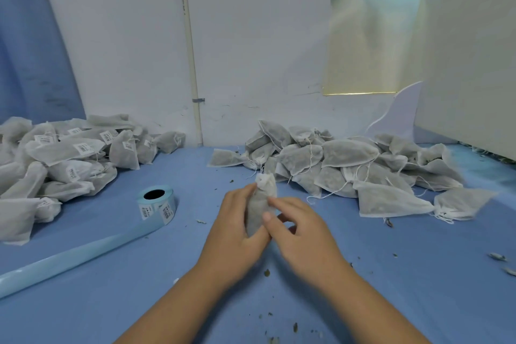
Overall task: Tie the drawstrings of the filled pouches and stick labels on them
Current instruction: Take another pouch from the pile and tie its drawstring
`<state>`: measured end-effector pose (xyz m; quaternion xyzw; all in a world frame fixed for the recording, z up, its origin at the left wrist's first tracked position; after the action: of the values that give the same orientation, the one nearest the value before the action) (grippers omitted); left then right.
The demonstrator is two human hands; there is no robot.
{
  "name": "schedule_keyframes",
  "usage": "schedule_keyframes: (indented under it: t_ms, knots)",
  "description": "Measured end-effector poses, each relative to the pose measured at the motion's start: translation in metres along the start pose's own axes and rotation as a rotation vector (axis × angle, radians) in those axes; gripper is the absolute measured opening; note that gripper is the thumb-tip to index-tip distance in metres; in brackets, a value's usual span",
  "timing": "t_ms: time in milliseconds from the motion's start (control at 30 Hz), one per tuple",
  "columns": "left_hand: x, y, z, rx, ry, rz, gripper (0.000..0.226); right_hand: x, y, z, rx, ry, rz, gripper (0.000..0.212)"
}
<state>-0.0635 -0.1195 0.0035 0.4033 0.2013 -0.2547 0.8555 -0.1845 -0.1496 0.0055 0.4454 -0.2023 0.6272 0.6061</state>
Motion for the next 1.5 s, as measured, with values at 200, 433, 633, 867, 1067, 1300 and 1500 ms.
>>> schedule_keyframes:
  t_ms: [200,433,633,867,1067,1300,1500]
  knots:
    - [0.025,0.010,0.001,0.037,0.267,-0.111,0.040,0.001,-0.012,-0.007,0.102,-0.148,0.380,0.013]
    - [0.029,0.016,-0.012,0.151,0.363,-0.255,0.023,-0.006,0.009,-0.004,-0.005,-0.149,0.343,0.029]
    - [0.009,0.000,-0.026,0.374,0.270,-0.216,0.033,0.009,-0.022,-0.013,0.324,0.055,0.153,0.043]
    - [0.001,0.010,-0.029,0.116,-0.071,0.308,0.029,0.006,-0.010,-0.008,0.184,0.118,-0.028,0.025]
    - [-0.021,0.020,-0.034,0.014,-0.298,0.469,0.033,0.002,-0.003,-0.006,0.069,0.077,-0.027,0.013]
    - [-0.016,0.012,-0.035,0.061,-0.305,0.476,0.026,-0.006,-0.017,-0.010,0.218,0.011,0.036,0.032]
    - [-0.008,0.027,-0.033,-0.083,-0.172,0.348,0.012,-0.020,-0.016,-0.009,0.201,-0.147,0.262,0.015]
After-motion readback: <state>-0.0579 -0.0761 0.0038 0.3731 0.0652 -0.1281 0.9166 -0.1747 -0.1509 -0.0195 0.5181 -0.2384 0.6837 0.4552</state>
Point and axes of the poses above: each hand's wrist, its own z-axis towards the middle knuckle, its own y-axis out of the back of the hand, x = y × z, the point moved 9 cm from there along z, towards the middle knuckle, and after that the axes turned 15 degrees about z, right-handed, at the moved point
